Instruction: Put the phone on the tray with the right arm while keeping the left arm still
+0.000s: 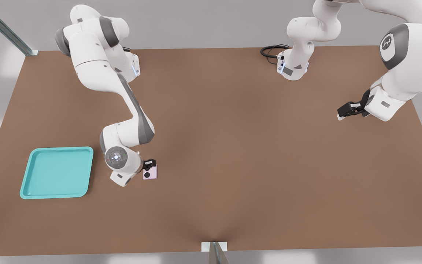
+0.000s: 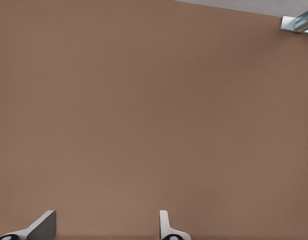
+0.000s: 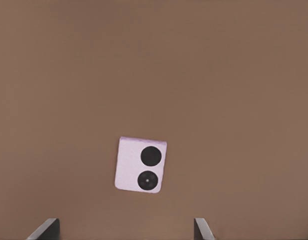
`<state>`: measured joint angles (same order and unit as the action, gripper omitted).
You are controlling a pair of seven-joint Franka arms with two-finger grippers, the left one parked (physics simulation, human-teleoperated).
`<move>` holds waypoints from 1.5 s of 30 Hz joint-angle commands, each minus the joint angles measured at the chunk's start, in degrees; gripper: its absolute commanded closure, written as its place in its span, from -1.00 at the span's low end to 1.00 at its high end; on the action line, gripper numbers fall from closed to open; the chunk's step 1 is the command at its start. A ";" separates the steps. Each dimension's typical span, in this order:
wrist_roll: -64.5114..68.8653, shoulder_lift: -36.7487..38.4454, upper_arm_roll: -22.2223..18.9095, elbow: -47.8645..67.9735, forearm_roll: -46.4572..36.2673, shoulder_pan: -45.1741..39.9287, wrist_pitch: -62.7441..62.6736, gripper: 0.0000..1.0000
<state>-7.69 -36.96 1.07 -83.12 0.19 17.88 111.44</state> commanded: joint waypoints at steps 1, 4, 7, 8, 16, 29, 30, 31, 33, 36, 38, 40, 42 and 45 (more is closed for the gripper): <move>-20.35 -1.89 0.25 -1.43 -0.10 0.40 13.28 -1.00; -22.11 -3.47 0.25 -2.83 -0.10 0.57 16.00 -1.00; -22.28 -3.91 0.34 -6.43 -0.10 0.66 20.47 -1.00; -22.28 -4.09 0.34 -7.14 -0.27 0.57 21.81 -1.00; -21.05 -6.55 0.34 -7.93 -0.80 -1.01 23.56 -1.00; -13.58 -5.06 1.57 -11.89 -0.80 -3.03 23.30 -1.00; -13.58 -5.06 1.57 -11.98 -0.63 -3.03 23.30 -1.00; -13.41 -5.06 1.66 -12.50 -0.54 -2.94 23.39 -1.00; -13.32 -5.06 1.66 -12.85 -0.45 -2.85 23.48 -1.00; -13.32 -4.88 1.66 -14.17 -0.45 -2.59 24.62 -1.00; -13.23 -5.06 1.66 -14.17 -0.45 -2.59 24.62 -1.00; -13.23 -5.32 1.66 -14.09 -0.36 -2.77 24.80 -1.00; -13.23 -5.41 1.66 -14.09 -0.36 -2.68 24.80 -0.96; -13.23 -5.41 1.66 -14.09 -0.36 -2.68 24.80 -0.76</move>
<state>-21.55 -42.42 2.72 -97.23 -0.11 15.20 136.00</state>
